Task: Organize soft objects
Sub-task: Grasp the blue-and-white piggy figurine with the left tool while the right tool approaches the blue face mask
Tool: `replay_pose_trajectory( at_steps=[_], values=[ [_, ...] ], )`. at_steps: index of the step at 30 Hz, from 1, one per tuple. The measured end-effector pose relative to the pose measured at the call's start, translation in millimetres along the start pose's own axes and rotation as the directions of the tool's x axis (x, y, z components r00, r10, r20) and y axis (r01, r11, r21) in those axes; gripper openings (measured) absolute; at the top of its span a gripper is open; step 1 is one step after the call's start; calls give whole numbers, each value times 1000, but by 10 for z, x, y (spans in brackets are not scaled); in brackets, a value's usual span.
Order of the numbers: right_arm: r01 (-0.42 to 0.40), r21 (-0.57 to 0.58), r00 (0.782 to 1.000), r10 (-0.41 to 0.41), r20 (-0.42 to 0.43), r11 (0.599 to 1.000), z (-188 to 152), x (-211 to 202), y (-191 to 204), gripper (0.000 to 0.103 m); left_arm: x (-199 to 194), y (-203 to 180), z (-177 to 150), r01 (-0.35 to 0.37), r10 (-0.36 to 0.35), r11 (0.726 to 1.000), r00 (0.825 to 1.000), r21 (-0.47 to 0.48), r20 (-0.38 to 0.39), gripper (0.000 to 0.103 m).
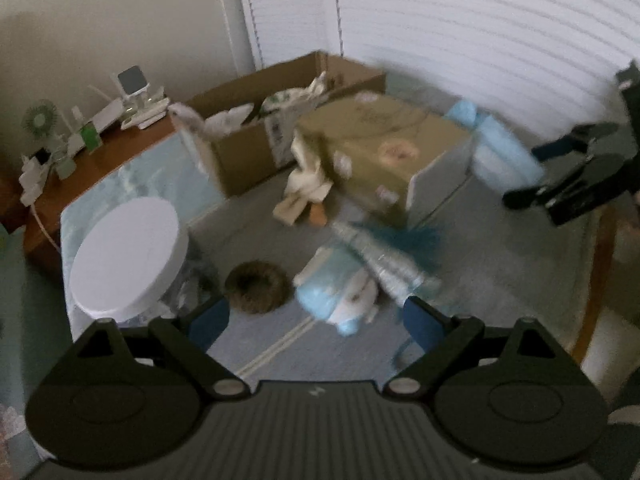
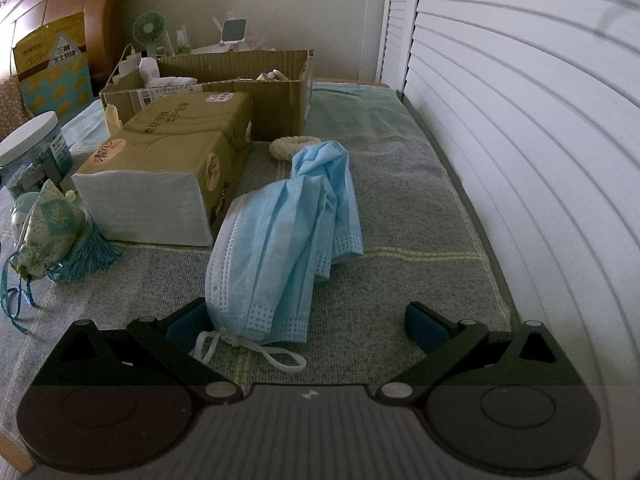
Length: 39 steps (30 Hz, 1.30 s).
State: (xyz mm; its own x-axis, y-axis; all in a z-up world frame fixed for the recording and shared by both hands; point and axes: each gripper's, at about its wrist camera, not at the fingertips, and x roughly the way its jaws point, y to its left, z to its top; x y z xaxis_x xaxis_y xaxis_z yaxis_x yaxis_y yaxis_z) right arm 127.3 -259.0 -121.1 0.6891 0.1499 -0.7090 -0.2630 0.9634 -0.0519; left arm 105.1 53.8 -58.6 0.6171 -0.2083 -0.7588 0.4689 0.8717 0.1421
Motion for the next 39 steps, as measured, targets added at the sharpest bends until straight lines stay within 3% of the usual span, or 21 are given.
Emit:
replay_pose_trajectory(
  at_steps=[3,15,19,26,31,35,39],
  values=[
    [-5,-6,1000,5,13,1000,-19,-9,-9,103,72,5,-18,-19,19,999,1000,34,0,89],
    [-6,-6,1000,6,8,1000,-4,4,-9,103,254,-112,55,27,-32,988,999,154,26,65],
    [-5,-5,1000,5,6,1000,-4,7,-4,103,299,-121,47,72,-73,989,997,126,5,49],
    [-5,-5,1000,5,8,1000,-7,6,-3,103,101,-108,-113,73,-73,997,997,23,-8,49],
    [-5,-4,1000,5,15,1000,-19,4,-8,103,-18,-57,-340,56,-56,992,998,-111,-2,50],
    [-4,-4,1000,4,12,1000,-20,1,-8,103,-4,-65,-404,-11,12,989,1000,-149,5,68],
    [-1,-2,1000,1,20,1000,-38,-10,0,103,27,-124,-454,-53,57,985,998,-166,21,79]
  ],
)
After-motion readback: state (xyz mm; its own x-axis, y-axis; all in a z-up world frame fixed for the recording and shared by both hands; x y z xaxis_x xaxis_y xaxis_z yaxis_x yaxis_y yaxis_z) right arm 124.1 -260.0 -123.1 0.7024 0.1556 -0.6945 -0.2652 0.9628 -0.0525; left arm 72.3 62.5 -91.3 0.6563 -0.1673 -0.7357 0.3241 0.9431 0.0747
